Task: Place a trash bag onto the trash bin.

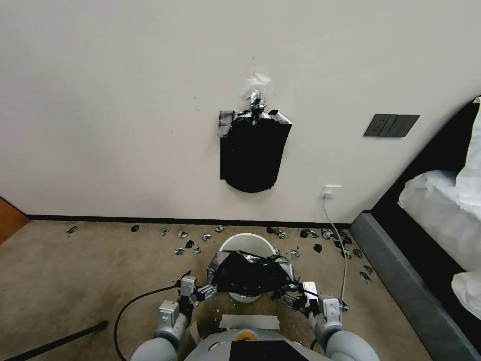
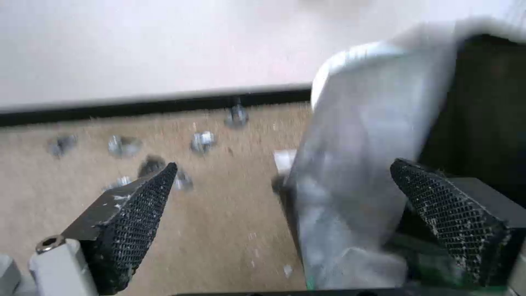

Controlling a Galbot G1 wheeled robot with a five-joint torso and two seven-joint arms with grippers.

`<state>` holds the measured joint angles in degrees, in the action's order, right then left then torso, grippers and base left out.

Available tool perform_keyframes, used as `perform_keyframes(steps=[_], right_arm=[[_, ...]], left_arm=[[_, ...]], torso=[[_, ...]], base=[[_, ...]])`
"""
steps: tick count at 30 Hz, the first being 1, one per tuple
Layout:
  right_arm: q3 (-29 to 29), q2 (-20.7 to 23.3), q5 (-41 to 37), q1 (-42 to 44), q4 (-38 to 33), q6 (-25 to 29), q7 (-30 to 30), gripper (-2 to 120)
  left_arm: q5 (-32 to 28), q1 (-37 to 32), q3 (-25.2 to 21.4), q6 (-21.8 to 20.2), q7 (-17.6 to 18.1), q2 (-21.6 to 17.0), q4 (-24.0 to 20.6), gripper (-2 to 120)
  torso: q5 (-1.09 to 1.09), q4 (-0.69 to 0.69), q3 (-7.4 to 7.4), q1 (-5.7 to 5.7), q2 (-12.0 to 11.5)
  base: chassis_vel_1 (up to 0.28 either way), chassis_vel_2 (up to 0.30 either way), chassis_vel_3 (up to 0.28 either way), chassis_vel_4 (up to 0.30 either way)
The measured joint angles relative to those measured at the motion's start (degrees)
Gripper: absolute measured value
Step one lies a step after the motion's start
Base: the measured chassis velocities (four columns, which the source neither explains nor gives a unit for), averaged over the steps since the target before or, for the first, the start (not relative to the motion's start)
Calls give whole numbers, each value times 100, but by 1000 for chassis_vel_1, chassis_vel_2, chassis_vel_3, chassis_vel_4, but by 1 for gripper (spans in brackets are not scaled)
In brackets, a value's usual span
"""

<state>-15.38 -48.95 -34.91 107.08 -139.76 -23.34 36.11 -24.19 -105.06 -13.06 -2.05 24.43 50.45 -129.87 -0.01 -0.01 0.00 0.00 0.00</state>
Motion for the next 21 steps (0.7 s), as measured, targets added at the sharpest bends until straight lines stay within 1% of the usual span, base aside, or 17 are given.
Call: perform_keyframes(steps=[1,3,4,6,8,9,11,12,13,14,16,17,20,21], right_arm=[[0,0,0,0,0,0,0,100],[-179,22,259,27,-73,412,-307,100],[-179,22,259,27,-73,412,-307,100],[-339,80,343,-116,-66,837,-751,100],[-507,228,168,-440,-13,995,-1331,100],[-507,228,168,-440,-13,995,-1331,100],[-584,433,-170,-1018,122,824,-1991,100],[-567,499,-257,-1230,192,719,-2168,100],[-567,499,-257,-1230,192,719,-2168,100],[-451,624,-426,-1699,384,470,-2479,100],[-130,776,-749,-2503,766,51,-2829,100],[-130,776,-749,-2503,766,51,-2829,100],[186,872,-1017,-3439,1253,-415,-3222,100],[186,872,-1017,-3439,1253,-415,-3222,100]], left_arm=[[0,0,0,0,0,0,0,100],[221,-46,-149,397,-108,129,-10,100],[221,-46,-149,397,-108,129,-10,100],[349,-49,-321,811,-251,325,14,100],[348,-35,-482,1059,-373,545,37,100],[348,-35,-482,1059,-373,545,37,100],[342,-46,-679,1233,-526,780,33,100],[342,-64,-749,1268,-583,853,21,100],[342,-64,-749,1268,-583,853,21,100],[345,-90,-872,1311,-672,963,-4,100],[460,-102,-1068,1356,-824,1107,-14,100],[460,-102,-1068,1356,-824,1107,-14,100],[754,86,-1137,1368,-1022,1190,43,100],[754,86,-1137,1368,-1022,1190,43,100]], torso=[[0,0,0,0,0],[1,1,0,0,0],[1,1,0,0,0],[2,-1,0,0,0],[0,0,0,0,0],[0,0,0,0,0],[1,1,0,0,-1],[1,2,0,0,0],[1,2,0,0,0],[1,2,0,0,-1],[3,3,1,1,-1],[3,3,1,1,-1],[2,5,1,1,-1],[2,5,1,1,-1]], base=[[0,0,0,0],[0,0,0,0],[0,0,0,0],[0,0,0,0],[0,0,0,0],[0,0,0,0],[0,0,0,0],[0,0,0,0],[0,0,0,0],[0,0,0,0],[0,0,0,0],[0,0,0,0],[0,0,0,0],[0,0,0,0]])
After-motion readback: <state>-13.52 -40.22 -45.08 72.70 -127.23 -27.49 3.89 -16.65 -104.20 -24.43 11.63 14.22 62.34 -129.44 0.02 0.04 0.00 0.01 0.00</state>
